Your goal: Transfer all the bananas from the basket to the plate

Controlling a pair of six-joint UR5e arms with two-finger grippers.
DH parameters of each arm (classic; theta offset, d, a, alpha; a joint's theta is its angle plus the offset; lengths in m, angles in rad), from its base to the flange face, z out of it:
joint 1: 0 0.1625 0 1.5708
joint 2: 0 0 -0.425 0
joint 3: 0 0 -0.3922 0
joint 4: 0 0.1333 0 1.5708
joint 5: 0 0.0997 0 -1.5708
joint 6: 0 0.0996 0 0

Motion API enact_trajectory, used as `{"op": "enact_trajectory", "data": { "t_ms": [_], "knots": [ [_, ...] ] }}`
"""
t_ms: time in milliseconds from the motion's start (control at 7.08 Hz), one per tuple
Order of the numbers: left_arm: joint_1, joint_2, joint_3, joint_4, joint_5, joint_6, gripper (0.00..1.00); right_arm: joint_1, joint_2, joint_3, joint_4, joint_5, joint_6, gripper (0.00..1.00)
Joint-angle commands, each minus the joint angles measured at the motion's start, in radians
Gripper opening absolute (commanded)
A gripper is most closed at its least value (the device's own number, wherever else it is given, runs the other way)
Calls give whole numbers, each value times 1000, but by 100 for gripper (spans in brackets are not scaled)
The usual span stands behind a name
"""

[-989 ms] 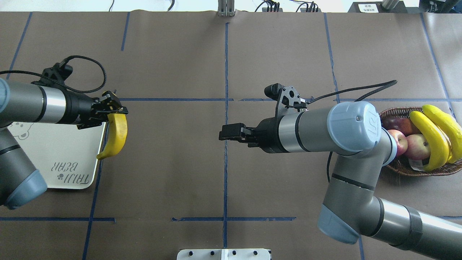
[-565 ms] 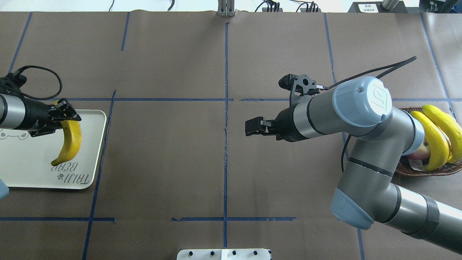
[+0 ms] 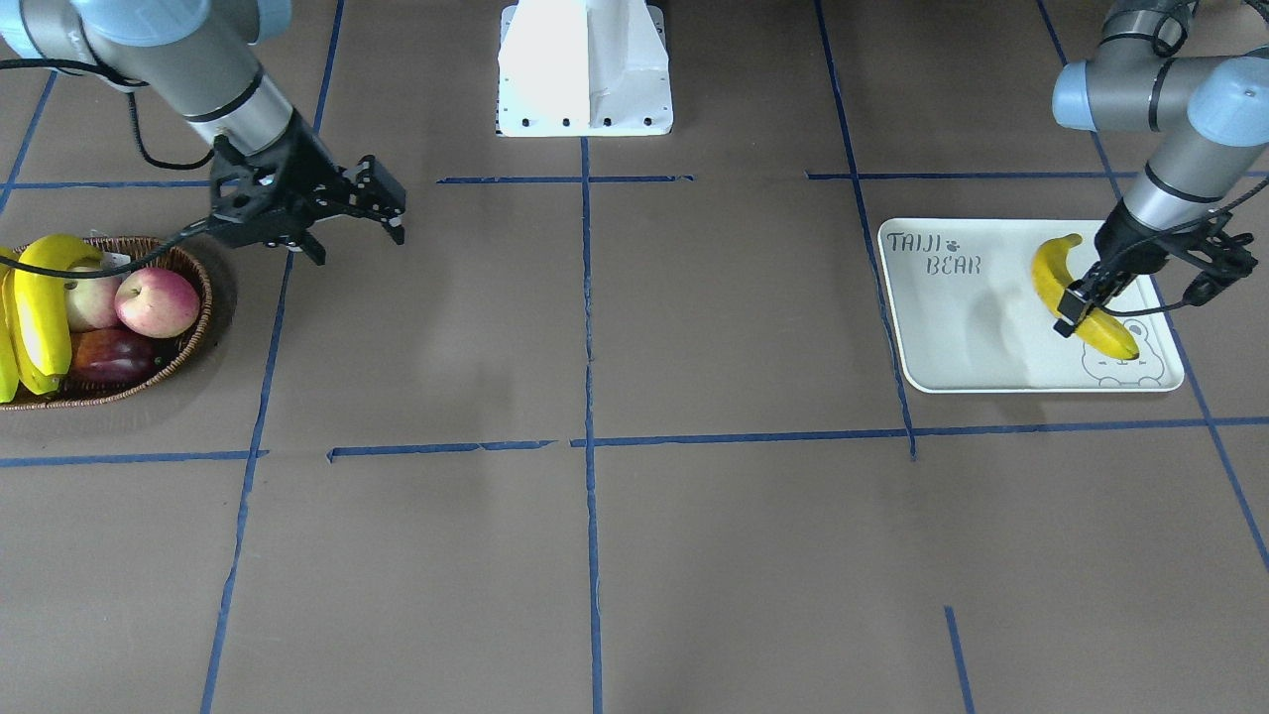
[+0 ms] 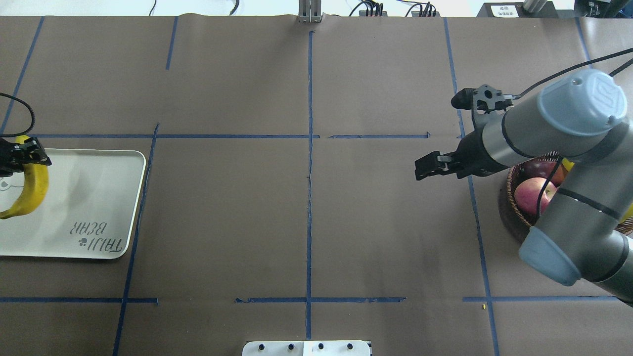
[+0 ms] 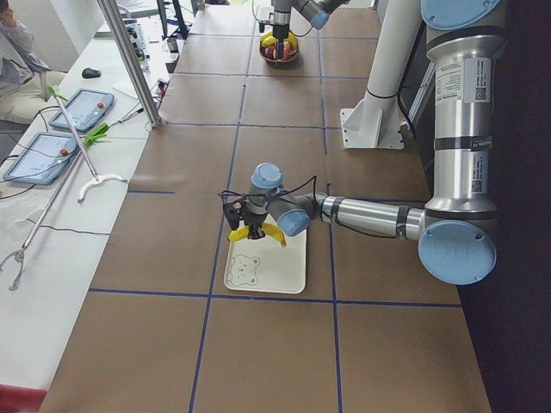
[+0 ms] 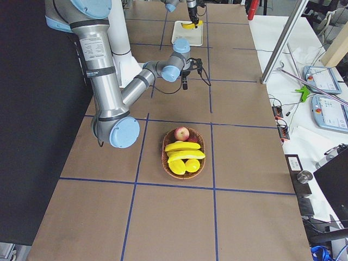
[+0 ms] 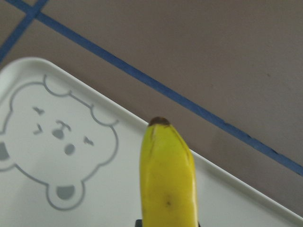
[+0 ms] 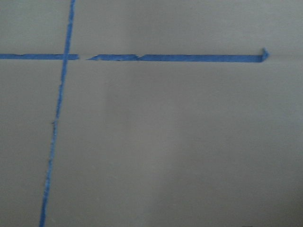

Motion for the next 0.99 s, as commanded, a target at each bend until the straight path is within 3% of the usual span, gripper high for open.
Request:
{"op": "enact_trajectory", "data": {
  "t_ms": [0, 283, 565, 706, 848],
  "knots": [
    [-73, 1, 117, -25, -54, 114, 1, 92, -96, 4, -3, 49, -165, 100],
    [-70, -11, 205, -123, -56, 113, 20, 95, -107, 5, -3, 49, -193, 100],
    [-70, -12, 215, -139, -94, 115, 47, 95, -111, 7, -3, 49, -193, 100],
    [-70, -5, 218, -142, -94, 118, 99, 97, -111, 5, -3, 49, -193, 100],
    [-73, 20, 210, -191, -97, 118, 100, 97, -115, 5, -3, 49, -193, 100]
  ]
}}
